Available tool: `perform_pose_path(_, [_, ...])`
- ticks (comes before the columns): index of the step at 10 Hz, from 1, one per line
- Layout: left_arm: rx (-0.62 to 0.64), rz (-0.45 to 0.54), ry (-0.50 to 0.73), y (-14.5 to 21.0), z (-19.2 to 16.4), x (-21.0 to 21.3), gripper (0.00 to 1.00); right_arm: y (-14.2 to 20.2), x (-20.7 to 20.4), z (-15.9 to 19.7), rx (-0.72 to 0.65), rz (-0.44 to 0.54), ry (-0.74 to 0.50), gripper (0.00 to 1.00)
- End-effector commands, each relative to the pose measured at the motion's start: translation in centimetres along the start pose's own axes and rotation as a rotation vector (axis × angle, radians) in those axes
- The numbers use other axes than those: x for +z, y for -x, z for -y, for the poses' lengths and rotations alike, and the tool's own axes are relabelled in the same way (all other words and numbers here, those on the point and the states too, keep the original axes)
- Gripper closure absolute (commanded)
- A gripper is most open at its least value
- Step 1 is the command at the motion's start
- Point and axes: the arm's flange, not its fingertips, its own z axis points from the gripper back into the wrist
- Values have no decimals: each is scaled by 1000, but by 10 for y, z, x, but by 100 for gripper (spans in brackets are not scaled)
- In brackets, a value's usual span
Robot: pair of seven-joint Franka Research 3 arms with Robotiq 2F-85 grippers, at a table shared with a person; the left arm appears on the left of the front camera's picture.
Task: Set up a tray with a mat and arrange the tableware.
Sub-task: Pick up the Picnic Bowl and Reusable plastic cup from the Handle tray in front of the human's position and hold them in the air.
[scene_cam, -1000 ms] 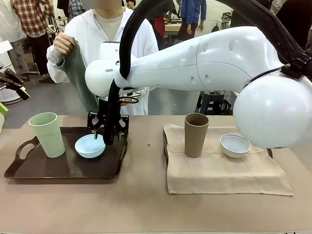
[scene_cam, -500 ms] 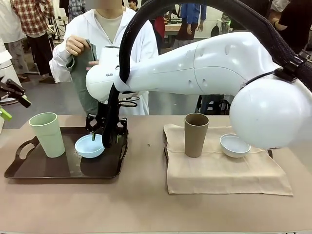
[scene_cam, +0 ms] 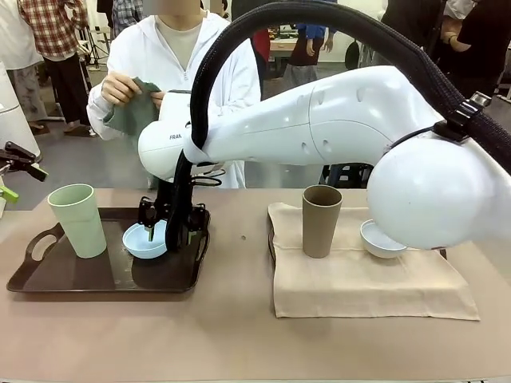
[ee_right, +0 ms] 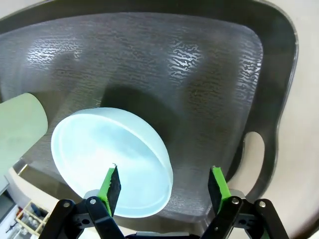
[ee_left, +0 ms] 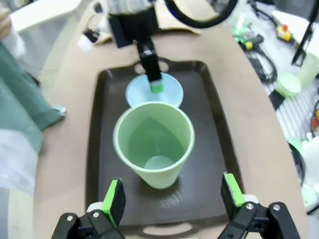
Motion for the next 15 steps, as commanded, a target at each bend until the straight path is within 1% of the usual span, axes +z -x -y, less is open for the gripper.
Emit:
perform_pose_path(1, [-28, 75, -44, 3, -12, 11, 0, -11, -3, -8, 16, 11, -4, 9])
perform_pose_path(4, [-6, 49, -26, 7, -20, -9, 0, -12, -7, -9, 20, 6, -9, 9])
perform_pose_path(7, [4, 21, -4, 21, -31, -28, 0, -10, -8, -12, 36, 33, -36, 9])
perform_pose_path(10, [10, 38, -29, 38, -40, -31, 0, -10, -10, -13, 48, 41, -43, 9])
perform_pose_path(13, [-31, 47, 18, 41, -37, -49, 0, -10, -10, -15, 57, 55, -56, 9])
perform_pose_path(15, [-67, 59, 29, 42, -32, -58, 0, -9, -11, -16, 60, 63, -66, 9])
